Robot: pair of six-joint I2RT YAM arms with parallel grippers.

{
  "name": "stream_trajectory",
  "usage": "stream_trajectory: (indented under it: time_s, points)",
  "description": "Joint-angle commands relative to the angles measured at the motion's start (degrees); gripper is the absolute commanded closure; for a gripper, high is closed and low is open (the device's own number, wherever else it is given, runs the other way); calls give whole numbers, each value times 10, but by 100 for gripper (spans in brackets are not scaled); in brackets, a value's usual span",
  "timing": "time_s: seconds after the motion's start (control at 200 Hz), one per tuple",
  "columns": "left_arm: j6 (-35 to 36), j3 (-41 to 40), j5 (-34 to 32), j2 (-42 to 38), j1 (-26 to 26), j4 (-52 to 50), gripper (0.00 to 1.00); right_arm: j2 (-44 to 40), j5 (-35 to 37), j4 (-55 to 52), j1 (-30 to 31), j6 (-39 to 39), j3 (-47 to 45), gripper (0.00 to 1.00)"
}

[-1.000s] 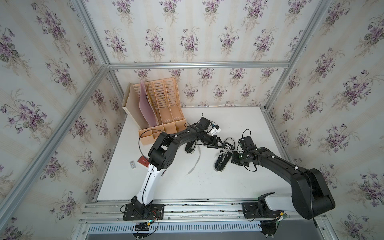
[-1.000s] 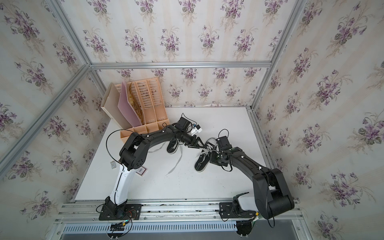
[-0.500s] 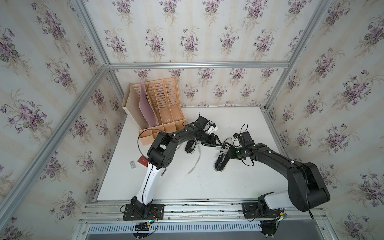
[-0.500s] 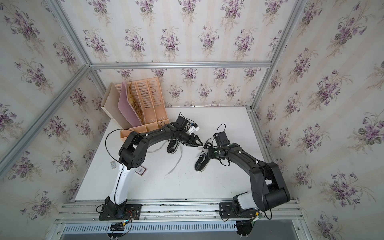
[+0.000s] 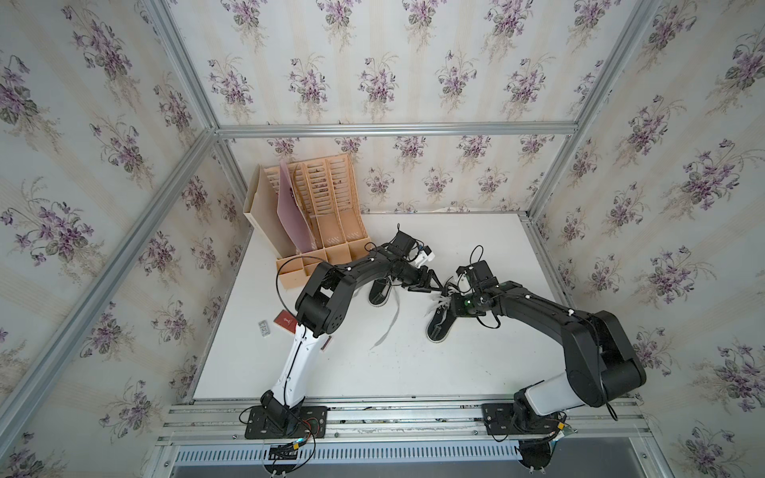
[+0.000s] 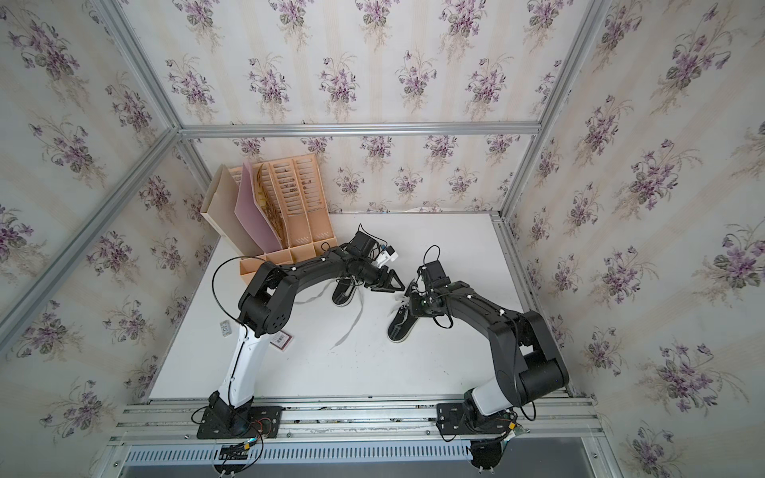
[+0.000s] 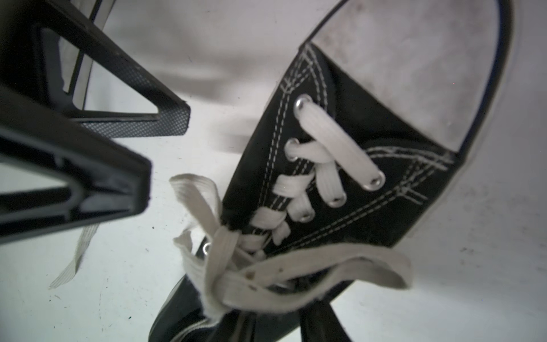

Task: Tie the shoes
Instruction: Tie the shoelace on the shoe.

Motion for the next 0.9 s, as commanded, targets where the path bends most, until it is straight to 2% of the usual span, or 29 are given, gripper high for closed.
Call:
stream_trajectory:
  time_s: [0.0,0.305,0.489,0.744,0.894]
  points:
    - [6,4,3,2,0,-3,38,10,10,6,4,-24,10,71]
    - [6,11,4,5,1,-6,38,43,6,4,5,-57,35,72]
    - [5,12,2,7,2,-6,38,40,1,20,4,-52,29,80]
    - [8,8,0,2,4,-5,38,24,14,17,4,-38,18,100]
    - [7,0,-1,-5,8,1,37,1,31,0,4,-2,2,100]
